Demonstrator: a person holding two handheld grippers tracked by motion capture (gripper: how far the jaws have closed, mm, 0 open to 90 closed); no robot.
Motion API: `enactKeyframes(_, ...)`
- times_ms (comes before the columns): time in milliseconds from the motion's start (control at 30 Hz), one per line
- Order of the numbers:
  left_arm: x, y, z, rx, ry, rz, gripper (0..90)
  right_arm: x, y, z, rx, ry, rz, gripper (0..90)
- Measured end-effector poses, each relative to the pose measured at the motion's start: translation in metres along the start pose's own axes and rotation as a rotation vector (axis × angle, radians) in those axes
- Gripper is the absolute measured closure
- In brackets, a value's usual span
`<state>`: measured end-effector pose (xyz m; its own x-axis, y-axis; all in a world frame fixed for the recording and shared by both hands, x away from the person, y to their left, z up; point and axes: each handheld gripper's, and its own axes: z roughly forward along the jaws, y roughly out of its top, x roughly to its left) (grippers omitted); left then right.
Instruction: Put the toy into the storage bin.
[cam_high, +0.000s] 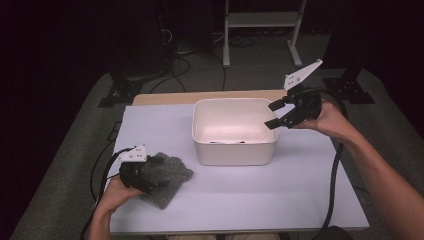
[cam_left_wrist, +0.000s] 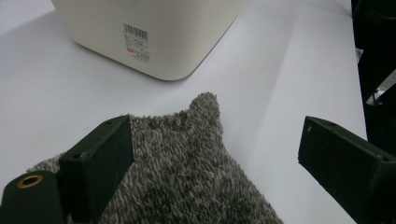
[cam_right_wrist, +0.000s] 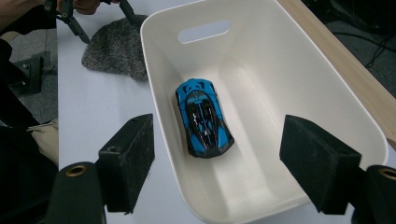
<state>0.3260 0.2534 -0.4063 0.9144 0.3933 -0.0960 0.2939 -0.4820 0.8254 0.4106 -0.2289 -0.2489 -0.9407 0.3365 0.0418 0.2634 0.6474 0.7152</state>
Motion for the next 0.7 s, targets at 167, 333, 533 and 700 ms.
enactKeyframes(167, 0.000, 0.000, 0.000, 0.003, 0.001, -0.002, 9.4, 0.001, -0.010, -0.008, -0.011, -0.016, 0.019, 25.2)
enactKeyframes(333, 0.000, 0.000, -0.001, -0.001, 0.003, -0.005, 9.4, 0.001, -0.022, -0.011, -0.012, -0.023, 0.036, 25.2)
enactKeyframes(533, 0.000, 0.000, 0.000, 0.001, 0.005, -0.002, 9.4, 0.002, -0.034, -0.017, -0.016, -0.024, 0.060, 25.2)
enactKeyframes(700, 0.000, 0.000, 0.000, -0.003, 0.004, -0.005, 9.4, 0.004, -0.044, -0.018, -0.035, -0.027, 0.077, 25.2)
